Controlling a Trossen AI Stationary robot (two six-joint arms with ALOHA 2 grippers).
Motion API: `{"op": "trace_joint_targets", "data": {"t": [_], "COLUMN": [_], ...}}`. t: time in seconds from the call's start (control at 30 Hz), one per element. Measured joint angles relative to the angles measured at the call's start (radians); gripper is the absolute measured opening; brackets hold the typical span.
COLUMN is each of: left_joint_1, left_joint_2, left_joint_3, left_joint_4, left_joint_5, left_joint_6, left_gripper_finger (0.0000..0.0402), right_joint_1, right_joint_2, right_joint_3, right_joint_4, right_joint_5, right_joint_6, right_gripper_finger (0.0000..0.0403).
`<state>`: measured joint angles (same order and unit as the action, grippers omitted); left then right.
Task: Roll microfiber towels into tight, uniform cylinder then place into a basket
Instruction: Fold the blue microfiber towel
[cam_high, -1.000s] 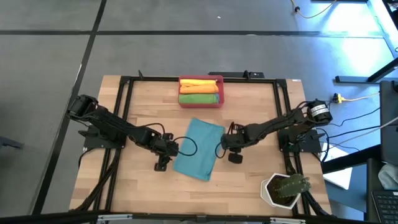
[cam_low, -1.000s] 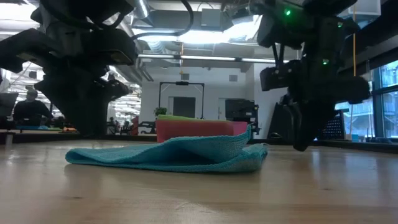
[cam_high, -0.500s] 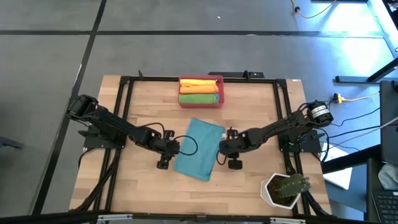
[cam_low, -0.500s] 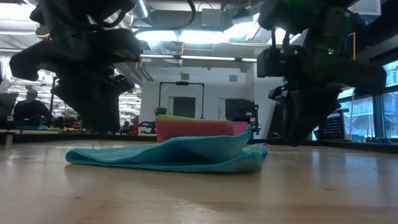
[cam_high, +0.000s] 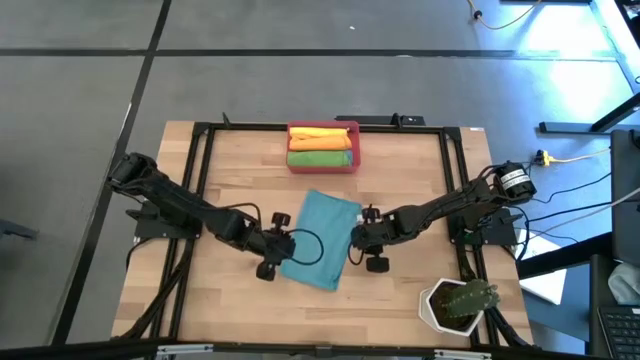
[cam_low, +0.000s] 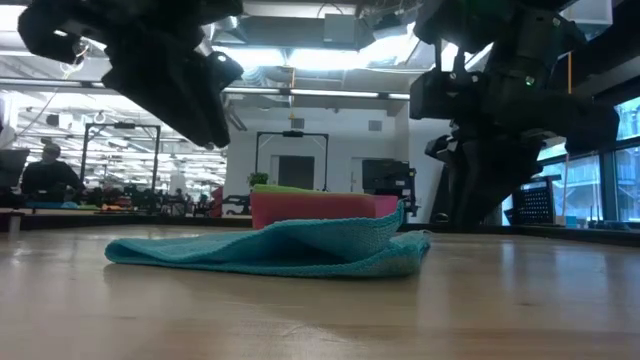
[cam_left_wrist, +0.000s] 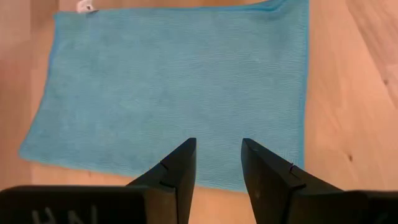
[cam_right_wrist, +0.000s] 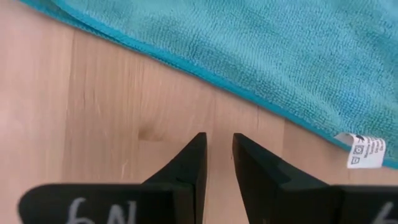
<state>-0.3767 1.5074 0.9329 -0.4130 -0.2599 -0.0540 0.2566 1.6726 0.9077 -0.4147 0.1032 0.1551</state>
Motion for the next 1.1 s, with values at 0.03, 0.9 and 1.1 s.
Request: {"op": "trace_joint_targets", "data": {"t": [0.03, 0.9, 1.1], "left_joint_1": [-0.001, -0.095, -0.099], "left_joint_2": [0.0, 0.067, 0.134], "left_joint_3": [0.0, -0.037, -0.048], "left_joint_4": [0.001, 0.002, 0.018], "left_joint_5": [0.001, -0.034, -0.038], "left_joint_6": [-0.004, -0.155, -0.123], "left_gripper_finger": [0.0119, 0.0143, 0.0176], "right_joint_1": [0.001, 0.095, 0.143], "right_joint_2": [0.0, 0.0, 0.0], "right_joint_3": [0.0, 0.0, 0.0], "right_joint_4": [0.005, 0.225, 0.331], "right_joint_5": [0.0, 0.0, 0.007], "right_joint_6": [0.0, -0.029, -0.059], "right_gripper_finger": [0.008, 0.0132, 0.0208]}}
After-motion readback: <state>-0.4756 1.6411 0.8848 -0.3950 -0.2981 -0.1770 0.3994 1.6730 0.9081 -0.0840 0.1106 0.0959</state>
